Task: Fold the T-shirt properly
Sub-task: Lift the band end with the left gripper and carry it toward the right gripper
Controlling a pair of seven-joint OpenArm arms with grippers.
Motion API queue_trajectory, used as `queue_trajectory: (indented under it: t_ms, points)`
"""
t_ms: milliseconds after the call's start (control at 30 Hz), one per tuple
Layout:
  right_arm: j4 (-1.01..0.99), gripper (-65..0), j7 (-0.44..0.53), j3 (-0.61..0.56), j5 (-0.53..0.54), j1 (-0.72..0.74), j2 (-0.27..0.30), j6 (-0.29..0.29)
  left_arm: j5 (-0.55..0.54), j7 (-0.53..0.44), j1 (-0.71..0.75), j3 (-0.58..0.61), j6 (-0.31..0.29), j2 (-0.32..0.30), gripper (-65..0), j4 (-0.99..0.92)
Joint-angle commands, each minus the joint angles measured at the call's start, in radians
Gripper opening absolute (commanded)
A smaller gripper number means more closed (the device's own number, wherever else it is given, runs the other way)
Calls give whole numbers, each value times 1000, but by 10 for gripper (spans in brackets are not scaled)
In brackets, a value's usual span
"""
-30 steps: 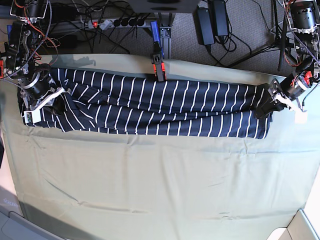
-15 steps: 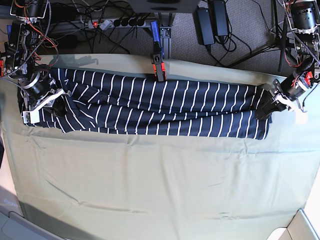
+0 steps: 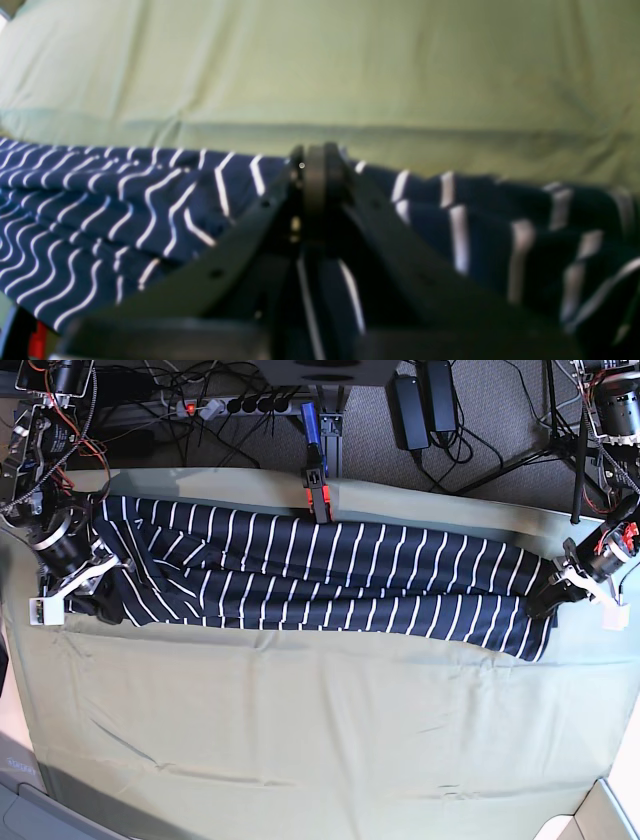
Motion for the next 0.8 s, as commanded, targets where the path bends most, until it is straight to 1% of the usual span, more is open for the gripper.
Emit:
queue_trajectory:
  t_ms: [0, 167, 500, 633, 767]
  points:
    - [27, -650, 24, 16, 15, 11, 16, 71, -10, -28, -21, -10, -31, -28, -650, 10]
    - [37, -650, 10, 31, 12, 11, 17, 71, -7, -57, -40, -10, -31, -59, -650, 10]
    - [37, -650, 4, 32, 12, 10, 16, 71, 62, -56, -150, -10, -31, -113, -650, 10]
    - [37, -650, 4, 32, 12, 10, 16, 71, 65, -56, -185, -10, -31, -151, -650, 10]
    - [37, -650, 4, 32, 13, 10, 16, 71, 64, -48, -204, -10, -31, -169, -650, 10]
